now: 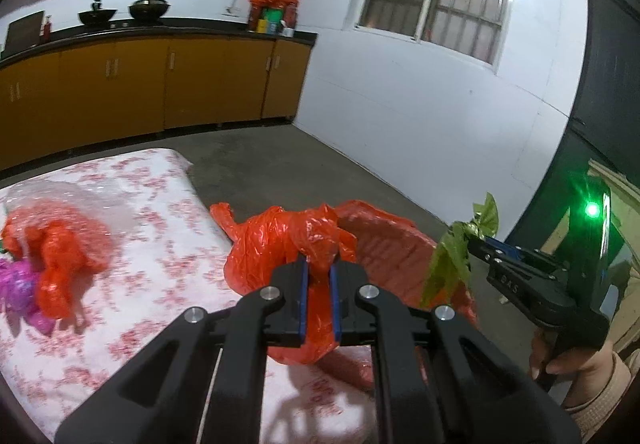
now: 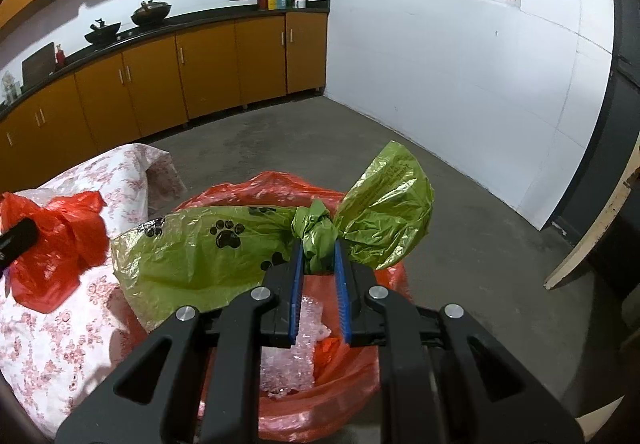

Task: Collect trash
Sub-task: 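Carry both bags over the red basket and open both tools, then move both open tools back toward the bags on the table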

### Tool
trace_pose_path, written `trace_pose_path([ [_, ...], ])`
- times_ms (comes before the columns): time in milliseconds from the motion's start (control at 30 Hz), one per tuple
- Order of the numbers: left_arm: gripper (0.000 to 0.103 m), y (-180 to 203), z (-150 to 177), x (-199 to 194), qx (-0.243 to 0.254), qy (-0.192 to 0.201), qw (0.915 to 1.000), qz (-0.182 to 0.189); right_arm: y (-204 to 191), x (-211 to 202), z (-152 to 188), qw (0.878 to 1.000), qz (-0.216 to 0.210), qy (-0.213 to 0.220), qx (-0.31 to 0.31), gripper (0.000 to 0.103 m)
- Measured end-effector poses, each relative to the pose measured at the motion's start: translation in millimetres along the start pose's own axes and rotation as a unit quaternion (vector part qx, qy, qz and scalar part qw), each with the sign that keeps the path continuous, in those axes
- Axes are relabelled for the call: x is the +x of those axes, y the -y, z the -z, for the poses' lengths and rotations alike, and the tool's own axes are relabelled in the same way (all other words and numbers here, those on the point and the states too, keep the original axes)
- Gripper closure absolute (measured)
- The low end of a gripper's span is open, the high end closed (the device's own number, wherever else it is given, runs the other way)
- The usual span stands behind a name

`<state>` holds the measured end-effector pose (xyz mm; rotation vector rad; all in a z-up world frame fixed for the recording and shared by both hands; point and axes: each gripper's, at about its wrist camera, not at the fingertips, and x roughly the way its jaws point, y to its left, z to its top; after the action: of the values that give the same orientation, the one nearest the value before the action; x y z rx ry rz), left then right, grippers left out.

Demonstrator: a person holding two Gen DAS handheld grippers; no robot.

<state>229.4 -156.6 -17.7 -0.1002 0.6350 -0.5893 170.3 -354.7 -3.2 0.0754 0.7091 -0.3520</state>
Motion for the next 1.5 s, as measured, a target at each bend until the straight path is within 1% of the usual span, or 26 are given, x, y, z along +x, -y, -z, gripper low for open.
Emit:
trace_pose_path([
  [300, 0.093, 14, 1, 37, 0.001, -0.025, 0.9993, 0.03, 17, 10, -1, 1.0, -0.005, -0.006, 0.015, 0.087],
  [600, 0.093, 30, 0, 57, 0.004, -0.04, 0.9981, 0.048, 24, 13, -2, 1.0, -0.013, -0.004, 0.017, 0.087],
  [733, 0.09, 34, 4, 62, 0.008, -0.048, 0.9975, 0.05, 29, 14, -2, 1.0, -0.02, -0.006, 0.023, 0.087],
  [800, 0.086, 33, 6, 64, 0.007, -0.053, 0.9973, 0.051, 31, 14, -2, 0.999, -0.024, -0.008, 0.027, 0.083],
  [933, 0.079, 30, 7, 65, 0.005, -0.058, 0.9972, 0.047, 32, 15, -1, 0.999, -0.029, -0.011, 0.027, 0.082],
  [967, 0.078, 28, 6, 65, 0.004, -0.059, 0.9972, 0.046, 32, 15, -1, 0.999, -0.03, -0.012, 0.027, 0.076],
  [1033, 0.076, 26, 7, 64, 0.004, -0.059, 0.9974, 0.042, 31, 14, 0, 0.999, -0.032, -0.011, 0.025, 0.071],
  [1267, 0.072, 7, 7, 54, -0.008, -0.052, 0.9984, 0.018, 32, 10, -2, 0.999, -0.03, -0.007, 0.024, 0.07],
  [1433, 0.064, -9, 5, 41, -0.016, -0.041, 0.9989, -0.011, 27, 9, -3, 1.0, -0.026, -0.003, 0.015, 0.07],
  [1500, 0.06, -18, 4, 32, -0.023, -0.036, 0.9989, -0.022, 22, 8, -3, 1.0, -0.026, 0.0, 0.009, 0.067],
])
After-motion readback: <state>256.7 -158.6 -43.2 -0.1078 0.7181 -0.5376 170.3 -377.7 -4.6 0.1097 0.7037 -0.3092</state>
